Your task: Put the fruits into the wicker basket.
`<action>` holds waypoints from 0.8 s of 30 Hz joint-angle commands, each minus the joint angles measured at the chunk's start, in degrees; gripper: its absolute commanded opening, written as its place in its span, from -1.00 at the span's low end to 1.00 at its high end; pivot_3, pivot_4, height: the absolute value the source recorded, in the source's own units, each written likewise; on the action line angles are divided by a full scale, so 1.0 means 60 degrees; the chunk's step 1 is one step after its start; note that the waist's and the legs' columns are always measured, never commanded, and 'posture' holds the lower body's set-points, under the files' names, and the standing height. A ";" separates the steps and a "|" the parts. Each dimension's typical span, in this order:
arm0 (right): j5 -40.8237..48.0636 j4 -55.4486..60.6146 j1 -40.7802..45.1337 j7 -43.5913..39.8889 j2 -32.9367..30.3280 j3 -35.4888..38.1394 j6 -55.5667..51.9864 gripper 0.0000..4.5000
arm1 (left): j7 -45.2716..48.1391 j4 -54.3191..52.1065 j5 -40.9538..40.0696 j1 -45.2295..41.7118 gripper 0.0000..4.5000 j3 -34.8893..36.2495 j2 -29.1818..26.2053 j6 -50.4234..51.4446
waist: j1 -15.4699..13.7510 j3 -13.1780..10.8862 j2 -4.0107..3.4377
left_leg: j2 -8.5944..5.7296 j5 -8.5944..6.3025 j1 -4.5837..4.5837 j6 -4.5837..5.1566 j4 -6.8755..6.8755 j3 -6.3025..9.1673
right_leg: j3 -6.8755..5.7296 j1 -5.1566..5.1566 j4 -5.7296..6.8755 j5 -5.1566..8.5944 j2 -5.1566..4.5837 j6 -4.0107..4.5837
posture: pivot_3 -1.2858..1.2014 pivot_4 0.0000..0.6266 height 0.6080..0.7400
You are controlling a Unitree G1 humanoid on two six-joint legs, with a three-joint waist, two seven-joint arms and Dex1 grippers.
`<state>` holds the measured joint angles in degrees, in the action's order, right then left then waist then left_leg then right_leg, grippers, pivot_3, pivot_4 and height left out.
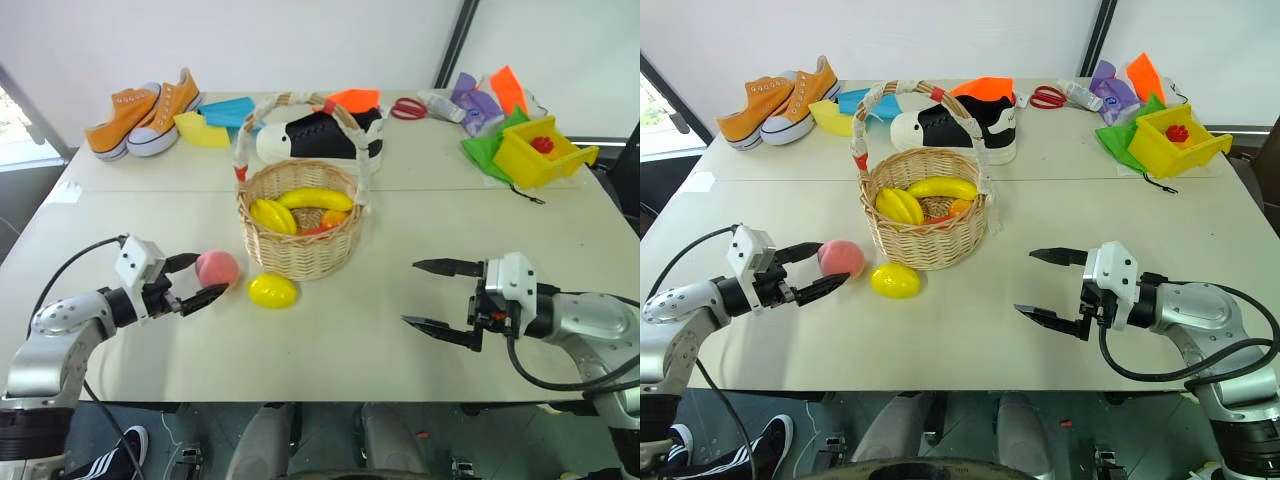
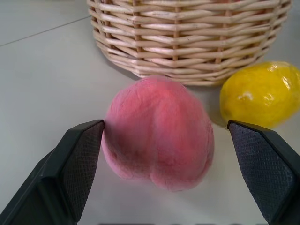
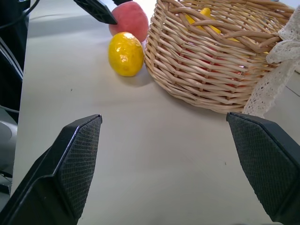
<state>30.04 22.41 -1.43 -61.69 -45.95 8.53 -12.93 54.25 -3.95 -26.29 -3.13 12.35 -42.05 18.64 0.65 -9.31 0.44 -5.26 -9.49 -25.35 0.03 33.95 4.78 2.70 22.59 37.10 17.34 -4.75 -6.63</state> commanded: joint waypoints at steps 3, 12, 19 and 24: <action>0.0196 0.0535 0.0137 0.0272 0.0117 0.0086 -0.0137 0.97 | -0.0163 0.0554 0.0445 -0.0446 1.00 -0.0129 0.0171 -0.0496 | -0.0025 0.0000 0.0000 | 0.0000 0.0000 0.0000 0.0000 0.0001 0.0001 | -0.0001 0.0000 0.0001 -0.0001 0.0001 -0.0001 | 0.03 -0.52 1.00; 0.0192 0.0771 0.0383 0.0697 0.0195 0.0036 -0.0398 1.00 | -0.0093 0.1069 0.0720 -0.0809 0.77 -0.0522 0.0502 -0.0689 | 0.0000 0.0001 0.0000 | -0.0002 0.0000 0.0000 0.0000 0.0003 0.0001 | -0.0001 0.0001 0.0003 -0.0012 0.0001 -0.0020 | 0.03 -0.52 1.00; 0.0305 0.0875 0.0492 0.0888 0.0174 0.0107 -0.0694 1.00 | 0.0008 0.0488 0.0092 -0.0447 0.38 0.0136 0.0213 -0.0055 | 0.0008 0.0001 0.0000 | -0.0001 0.0001 0.0000 0.0001 0.0003 0.0002 | -0.0002 0.0002 0.0004 -0.0014 0.0002 -0.0024 | 0.03 -0.52 1.00; 0.0631 0.1005 0.0492 0.1215 0.0338 0.0304 -0.0949 1.00 | 0.0288 -0.1142 -0.1913 -0.0058 0.38 0.1459 -0.0399 0.1781 | 0.0001 -0.0001 0.0003 | 0.0000 0.0001 -0.0002 0.0001 0.0003 0.0003 | -0.0002 0.0004 0.0007 -0.0006 0.0003 -0.0009 | 0.03 -0.52 1.00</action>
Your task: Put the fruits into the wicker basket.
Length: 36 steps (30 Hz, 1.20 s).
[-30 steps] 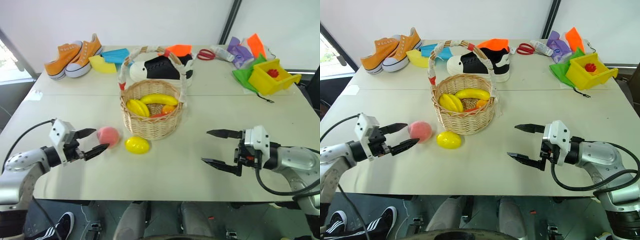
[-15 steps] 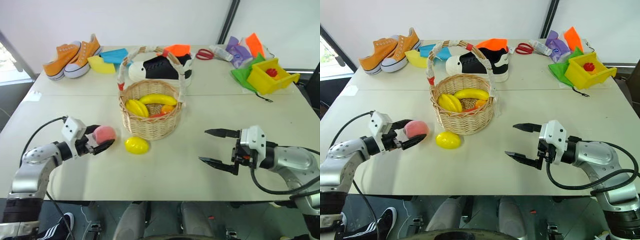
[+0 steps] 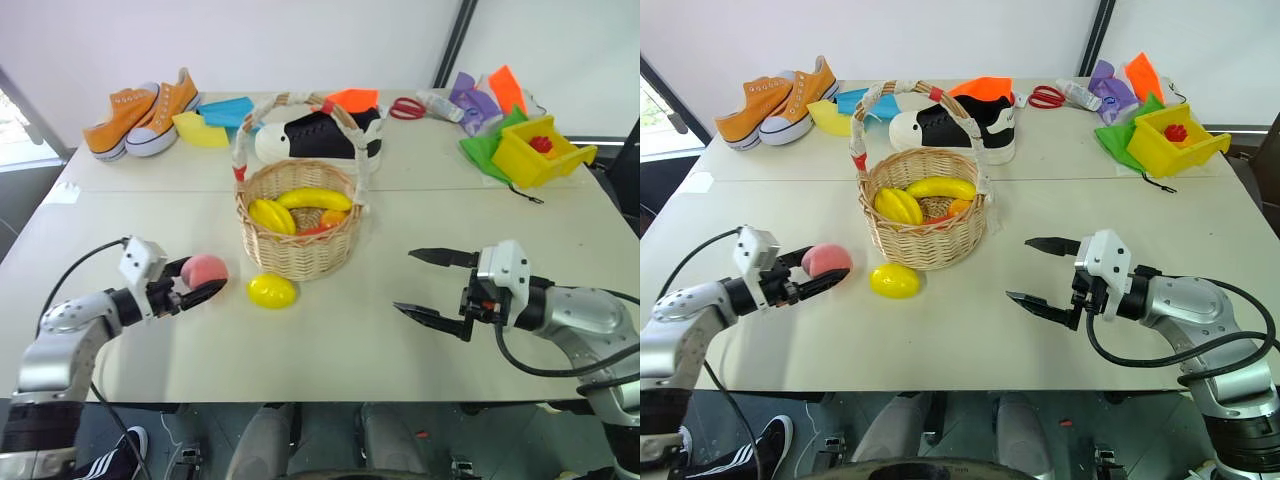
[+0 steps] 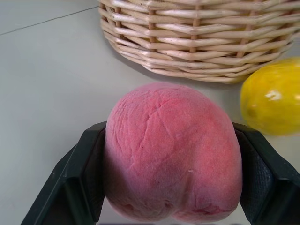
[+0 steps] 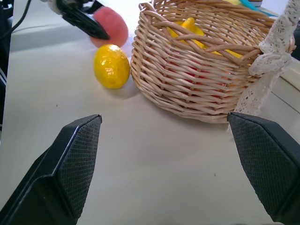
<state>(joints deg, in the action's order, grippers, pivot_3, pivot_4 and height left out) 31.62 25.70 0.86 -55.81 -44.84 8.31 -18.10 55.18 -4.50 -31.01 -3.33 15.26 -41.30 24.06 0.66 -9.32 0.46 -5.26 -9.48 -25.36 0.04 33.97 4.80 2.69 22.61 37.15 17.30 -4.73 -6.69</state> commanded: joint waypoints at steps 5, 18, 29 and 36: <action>0.0344 0.0438 0.0316 0.0800 0.0544 0.0226 -0.0190 1.00 | -0.0756 -0.2295 -0.2471 -0.1375 0.38 0.0898 -0.0685 0.2382 | -0.0085 0.0000 0.0000 | -0.0002 0.0000 0.0004 0.0000 0.0015 0.0004 | -0.0008 0.0007 -0.0004 0.0004 0.0000 0.0006 | 0.03 -0.52 1.00; 0.0017 0.0485 0.0767 0.1737 0.1132 0.0002 -0.0210 1.00 | -0.3344 -0.0943 -0.1035 -0.5700 0.38 -0.1867 0.2830 0.2213 | -0.0203 -0.0002 0.0011 | -0.0010 0.0012 0.0004 0.0028 0.0029 -0.0011 | -0.0001 -0.0006 0.0017 -0.0036 0.0015 -0.0068 | 0.03 -0.52 1.00; 0.0038 0.0421 0.0894 0.1869 0.1111 0.0055 -0.0215 1.00 | -0.2948 -0.1119 0.0236 -0.5302 0.98 -0.2451 0.2744 0.1206 | -0.0193 -0.0002 0.0012 | -0.0010 0.0013 0.0005 0.0029 0.0035 -0.0012 | 0.0000 -0.0009 0.0022 -0.0037 0.0018 -0.0069 | 0.03 -0.52 1.00; -0.0106 0.0091 0.1072 0.1570 0.1022 0.0012 -0.0058 1.00 | -0.2423 -0.2424 -0.0284 -0.4081 0.98 -0.1504 0.1805 0.1316 | -0.0181 -0.0002 0.0011 | -0.0009 0.0013 0.0005 0.0029 0.0035 -0.0010 | 0.0001 -0.0008 0.0024 -0.0037 0.0016 -0.0068 | 0.03 -0.52 1.00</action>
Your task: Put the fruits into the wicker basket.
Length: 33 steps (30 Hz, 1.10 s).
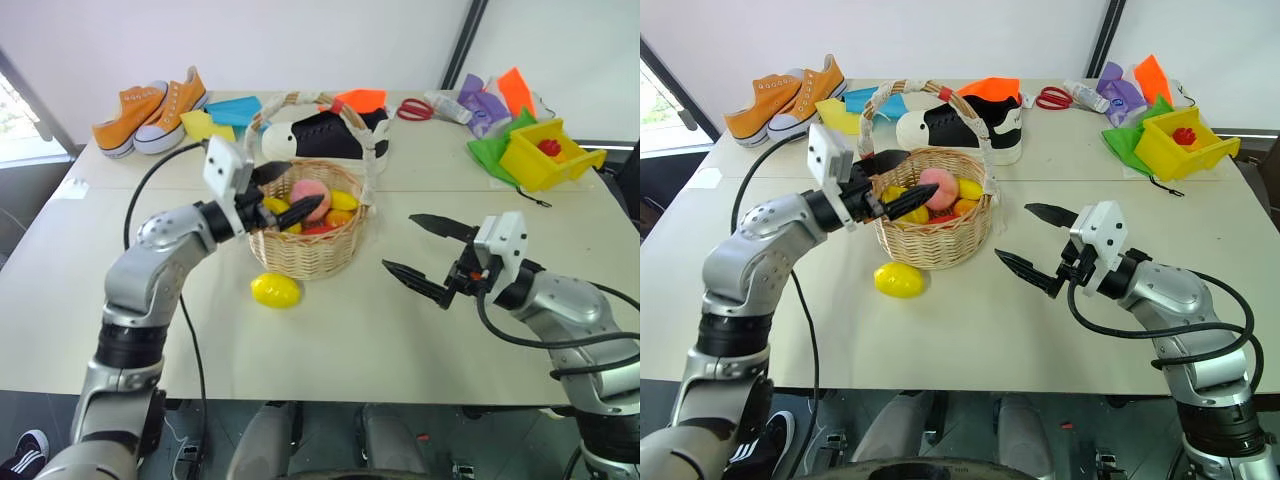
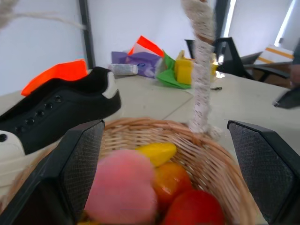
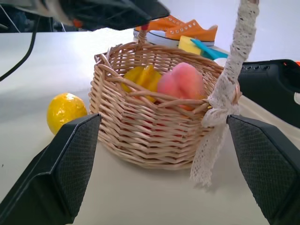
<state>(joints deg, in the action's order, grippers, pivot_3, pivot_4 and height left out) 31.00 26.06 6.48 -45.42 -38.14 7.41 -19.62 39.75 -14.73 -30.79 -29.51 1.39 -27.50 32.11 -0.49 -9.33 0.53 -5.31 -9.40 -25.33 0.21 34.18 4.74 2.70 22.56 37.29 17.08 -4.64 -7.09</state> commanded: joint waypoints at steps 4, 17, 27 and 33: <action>0.0017 -0.0072 0.0130 -0.0416 -0.0175 0.0272 0.0267 1.00 | 0.1652 -0.1877 -0.1466 0.1891 0.98 0.1841 -0.1829 0.0143 | 0.0120 0.0001 -0.0003 | 0.0005 -0.0001 0.0001 -0.0001 -0.0006 0.0000 | 0.0002 0.0008 0.0004 0.0001 0.0001 0.0002 | 0.03 -0.52 1.00; 0.0109 0.0035 -0.0699 -0.1070 -0.0451 0.0617 0.0344 1.00 | 0.1996 -0.2186 -0.0183 0.6204 0.98 0.1873 -0.1661 -0.1933 | 0.0159 0.0004 -0.0008 | 0.0007 -0.0017 0.0008 -0.0023 -0.0008 0.0002 | 0.0002 -0.0021 -0.0027 0.0021 -0.0016 0.0056 | 0.03 -0.52 1.00; 0.0221 0.0320 -0.1005 -0.1162 -0.0531 0.0682 0.0254 1.00 | 0.0919 -0.1458 0.1352 0.5674 0.98 0.0109 -0.0679 -0.2423 | 0.0156 0.0004 -0.0008 | 0.0005 -0.0019 0.0003 -0.0020 -0.0008 -0.0002 | 0.0003 -0.0017 -0.0037 0.0019 -0.0016 0.0051 | 0.03 -0.52 1.00; 0.0199 0.0423 -0.1129 -0.1074 -0.0522 0.0708 0.0290 1.00 | 0.0545 -0.1095 0.1917 0.5399 0.98 -0.0353 -0.0533 -0.2467 | 0.0162 0.0007 -0.0012 | 0.0006 -0.0018 0.0004 -0.0019 -0.0008 -0.0001 | 0.0001 -0.0014 -0.0033 0.0018 -0.0014 0.0050 | 0.03 -0.52 1.00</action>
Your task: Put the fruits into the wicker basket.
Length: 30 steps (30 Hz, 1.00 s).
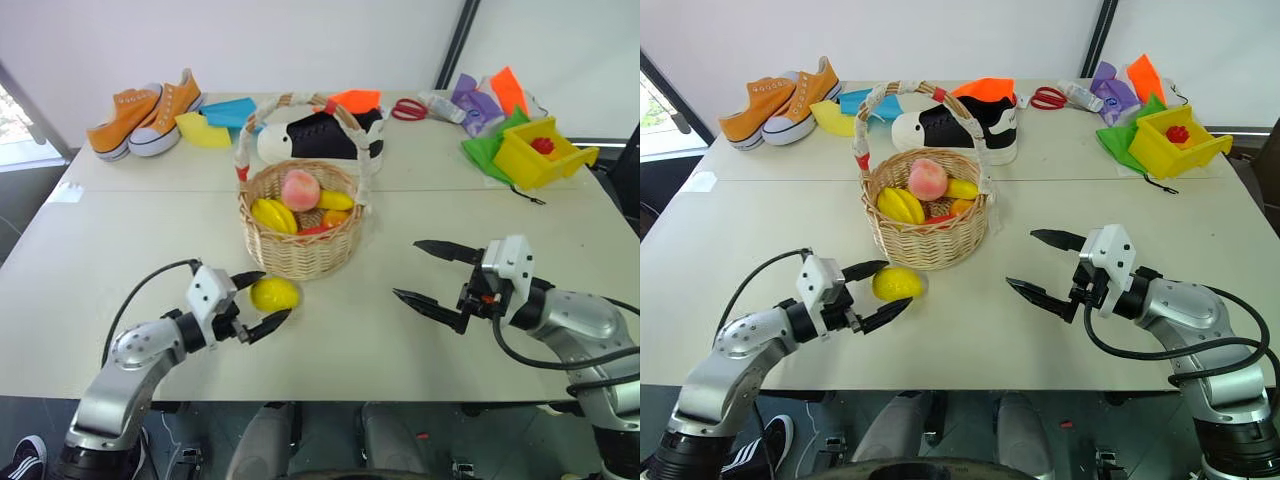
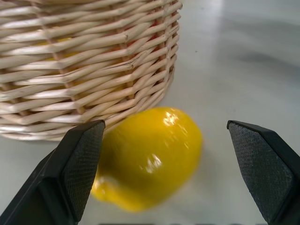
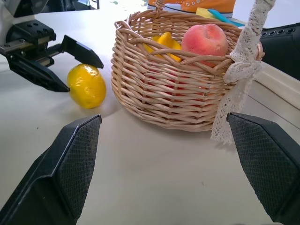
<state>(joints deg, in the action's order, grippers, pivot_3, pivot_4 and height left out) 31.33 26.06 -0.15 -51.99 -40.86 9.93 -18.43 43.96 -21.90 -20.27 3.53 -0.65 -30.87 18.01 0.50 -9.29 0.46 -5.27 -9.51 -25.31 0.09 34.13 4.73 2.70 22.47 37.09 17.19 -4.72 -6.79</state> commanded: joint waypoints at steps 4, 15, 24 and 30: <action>0.0075 0.0388 -0.0018 0.0043 -0.0061 0.0263 0.0147 1.00 | -0.0078 0.0238 0.0109 -0.0192 0.98 -0.0153 0.0034 0.0029 | -0.0010 0.0000 0.0000 | 0.0000 0.0000 0.0000 0.0000 0.0001 0.0001 | -0.0001 -0.0002 0.0000 0.0000 0.0000 0.0000 | 0.03 -0.52 1.00; 0.0034 0.0303 0.0086 0.0145 -0.0036 0.0236 0.0195 1.00 | 0.0024 0.0241 -0.0220 -0.0120 0.42 0.0055 -0.0004 0.0295 | -0.0008 0.0000 0.0000 | 0.0000 0.0000 0.0000 0.0000 0.0001 0.0001 | -0.0001 -0.0002 0.0000 0.0000 0.0000 0.0000 | 0.03 -0.52 1.00; -0.0036 0.0163 0.0255 0.0081 -0.0030 0.0145 0.0253 1.00 | 0.0651 -0.0456 -0.1319 0.0339 0.42 0.0579 -0.0221 0.0325 | 0.0016 -0.0001 0.0001 | 0.0000 0.0000 -0.0001 0.0000 0.0001 0.0001 | 0.0000 0.0000 0.0000 0.0000 0.0000 0.0000 | 0.03 -0.52 1.00; 0.0185 0.0073 0.0269 -0.0069 -0.0007 0.0350 0.0217 1.00 | 0.0273 -0.1823 -0.4659 -0.0560 0.42 0.2534 -0.0956 0.1896 | -0.0039 0.0001 -0.0003 | 0.0003 -0.0001 -0.0001 -0.0001 0.0001 0.0007 | -0.0006 -0.0002 -0.0001 0.0003 0.0000 0.0005 | 0.03 -0.52 1.00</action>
<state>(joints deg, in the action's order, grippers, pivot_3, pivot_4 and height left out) 31.20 25.64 0.77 -52.19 -40.89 10.03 -18.11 48.11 -30.71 -44.15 2.47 12.18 -36.28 27.51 0.26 -9.28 0.44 -5.27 -9.51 -25.31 0.09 34.16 4.77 2.65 22.44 37.08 17.21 -4.73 -6.76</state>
